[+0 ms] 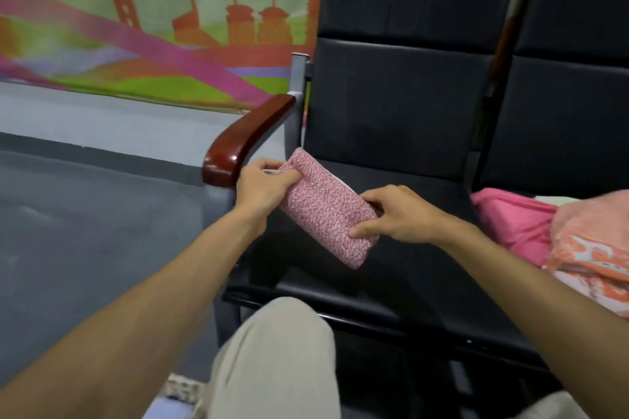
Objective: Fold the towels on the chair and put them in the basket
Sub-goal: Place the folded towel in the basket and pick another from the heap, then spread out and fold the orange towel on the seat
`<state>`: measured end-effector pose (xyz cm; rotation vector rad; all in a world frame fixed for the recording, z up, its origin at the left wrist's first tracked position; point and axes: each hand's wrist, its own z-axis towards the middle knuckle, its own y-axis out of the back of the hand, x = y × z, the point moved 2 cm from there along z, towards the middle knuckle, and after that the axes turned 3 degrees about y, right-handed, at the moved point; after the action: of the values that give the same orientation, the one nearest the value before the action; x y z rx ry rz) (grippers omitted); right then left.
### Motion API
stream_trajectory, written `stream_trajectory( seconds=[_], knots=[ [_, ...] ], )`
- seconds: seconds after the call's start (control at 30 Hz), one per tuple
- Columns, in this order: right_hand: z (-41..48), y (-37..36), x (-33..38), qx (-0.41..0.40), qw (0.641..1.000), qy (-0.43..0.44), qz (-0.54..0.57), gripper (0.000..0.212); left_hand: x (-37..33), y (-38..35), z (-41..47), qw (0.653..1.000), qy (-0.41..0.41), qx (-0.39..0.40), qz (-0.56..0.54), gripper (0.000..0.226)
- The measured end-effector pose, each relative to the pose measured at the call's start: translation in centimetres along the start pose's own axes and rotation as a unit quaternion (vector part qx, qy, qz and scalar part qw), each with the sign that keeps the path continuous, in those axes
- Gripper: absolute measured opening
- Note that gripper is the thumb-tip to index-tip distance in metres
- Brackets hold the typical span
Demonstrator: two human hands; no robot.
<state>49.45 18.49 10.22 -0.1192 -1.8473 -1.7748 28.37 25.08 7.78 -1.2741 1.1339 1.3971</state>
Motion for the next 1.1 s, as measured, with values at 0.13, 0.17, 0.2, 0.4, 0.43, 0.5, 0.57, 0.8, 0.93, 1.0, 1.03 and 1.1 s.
stream_trajectory(
  seconds=[0.13,0.17,0.2,0.4,0.43,0.5,0.57,0.8,0.93,1.0,1.03,1.1],
  knots=[
    [2.7,-2.6,6.9,0.011,0.997,0.037,0.062,0.019,0.5,7.1,-0.6,0.977,0.059,-0.111,-0.174,0.054],
    [3.3,-3.6,8.5,0.015,0.996,0.043,0.082,0.022,0.9,9.0,-1.2,0.968,0.071,-0.109,-0.214,0.055],
    [3.8,-4.7,10.0,0.024,0.994,0.047,0.099,0.026,1.2,10.9,-2.1,0.966,0.085,-0.093,-0.227,0.047],
    [5.6,-15.1,17.3,0.170,0.969,0.070,0.164,0.014,8.2,23.8,-7.8,0.970,0.167,-0.098,-0.149,0.045],
    [5.6,-17.4,18.4,0.199,0.963,0.077,0.165,0.013,9.6,25.9,-8.9,0.967,0.168,-0.137,-0.130,0.048],
    [5.4,-22.3,20.5,0.261,0.949,0.100,0.148,0.017,12.3,29.7,-11.4,0.961,0.172,-0.202,-0.076,0.050],
    [4.9,-27.4,22.4,0.322,0.930,0.118,0.129,0.021,14.9,33.1,-13.8,0.957,0.187,-0.221,0.007,0.055],
    [0.5,-41.8,26.5,0.470,0.869,0.115,0.105,0.007,23.0,41.2,-19.7,0.887,0.262,-0.118,0.361,0.054],
    [-2.3,-46.1,27.4,0.475,0.862,0.132,0.119,0.051,27.1,41.8,-21.1,0.855,0.263,-0.060,0.443,0.051],
    [-3.0,-48.3,26.9,0.472,0.870,0.121,0.071,0.055,29.2,41.7,-21.6,0.843,0.278,-0.049,0.457,0.048],
    [-3.2,-49.3,26.6,0.467,0.875,0.122,0.036,0.056,30.1,41.7,-21.9,0.836,0.291,-0.051,0.462,0.049],
    [-3.3,-50.2,26.6,0.459,0.878,0.137,-0.027,0.054,31.4,41.6,-22.3,0.821,0.308,-0.058,0.478,0.049]
  ],
)
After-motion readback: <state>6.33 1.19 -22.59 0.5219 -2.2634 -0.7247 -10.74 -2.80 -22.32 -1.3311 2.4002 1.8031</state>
